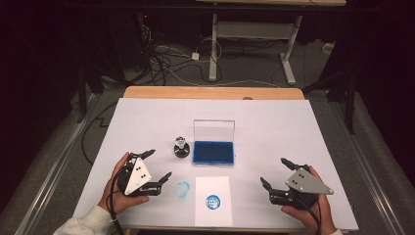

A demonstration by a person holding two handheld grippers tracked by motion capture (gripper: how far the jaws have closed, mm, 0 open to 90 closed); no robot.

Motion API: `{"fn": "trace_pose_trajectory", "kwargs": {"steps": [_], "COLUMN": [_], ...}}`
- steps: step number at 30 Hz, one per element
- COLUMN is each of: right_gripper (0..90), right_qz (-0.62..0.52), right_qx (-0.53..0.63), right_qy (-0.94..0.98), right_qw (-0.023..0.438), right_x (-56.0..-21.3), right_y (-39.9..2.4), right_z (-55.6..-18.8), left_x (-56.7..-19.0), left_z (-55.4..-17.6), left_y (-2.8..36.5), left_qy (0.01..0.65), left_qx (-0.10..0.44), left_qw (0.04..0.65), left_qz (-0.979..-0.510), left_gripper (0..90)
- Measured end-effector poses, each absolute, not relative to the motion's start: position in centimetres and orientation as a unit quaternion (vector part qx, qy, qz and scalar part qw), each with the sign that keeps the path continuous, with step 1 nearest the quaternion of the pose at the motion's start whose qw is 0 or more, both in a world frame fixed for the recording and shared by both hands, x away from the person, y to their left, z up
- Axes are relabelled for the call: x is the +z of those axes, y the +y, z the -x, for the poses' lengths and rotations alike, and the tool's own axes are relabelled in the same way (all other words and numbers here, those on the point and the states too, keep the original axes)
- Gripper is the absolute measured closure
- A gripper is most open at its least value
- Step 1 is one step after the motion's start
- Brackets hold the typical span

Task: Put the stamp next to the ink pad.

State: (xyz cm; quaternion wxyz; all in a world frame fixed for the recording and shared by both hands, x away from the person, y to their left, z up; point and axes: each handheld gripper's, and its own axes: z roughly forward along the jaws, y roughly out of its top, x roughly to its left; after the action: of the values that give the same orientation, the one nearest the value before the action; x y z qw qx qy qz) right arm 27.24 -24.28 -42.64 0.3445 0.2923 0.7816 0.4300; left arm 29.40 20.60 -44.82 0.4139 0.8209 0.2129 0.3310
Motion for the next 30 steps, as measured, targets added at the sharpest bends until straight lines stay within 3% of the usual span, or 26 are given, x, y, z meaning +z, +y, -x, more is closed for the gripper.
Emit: {"fn": "trace_pose_trajectory", "kwargs": {"steps": [9, 30], "right_gripper": [16.4, 16.5], "right_qz": [-0.293, -0.285], "right_qx": [0.432, 0.428], "right_qy": [0.781, 0.783], "right_qw": [0.343, 0.349], "right_x": [-43.1, -43.3], "right_y": [-24.2, -23.8], "right_z": [-27.4, -27.1], "left_x": [-46.5, -46.7], "left_z": [-29.3, -28.6], "left_y": [21.5, 21.4], "left_qy": [0.238, 0.225], "left_qx": [0.306, 0.306], "left_qw": [0.404, 0.401], "left_qz": [-0.828, -0.834], "left_gripper": [15.2, 15.2]}}
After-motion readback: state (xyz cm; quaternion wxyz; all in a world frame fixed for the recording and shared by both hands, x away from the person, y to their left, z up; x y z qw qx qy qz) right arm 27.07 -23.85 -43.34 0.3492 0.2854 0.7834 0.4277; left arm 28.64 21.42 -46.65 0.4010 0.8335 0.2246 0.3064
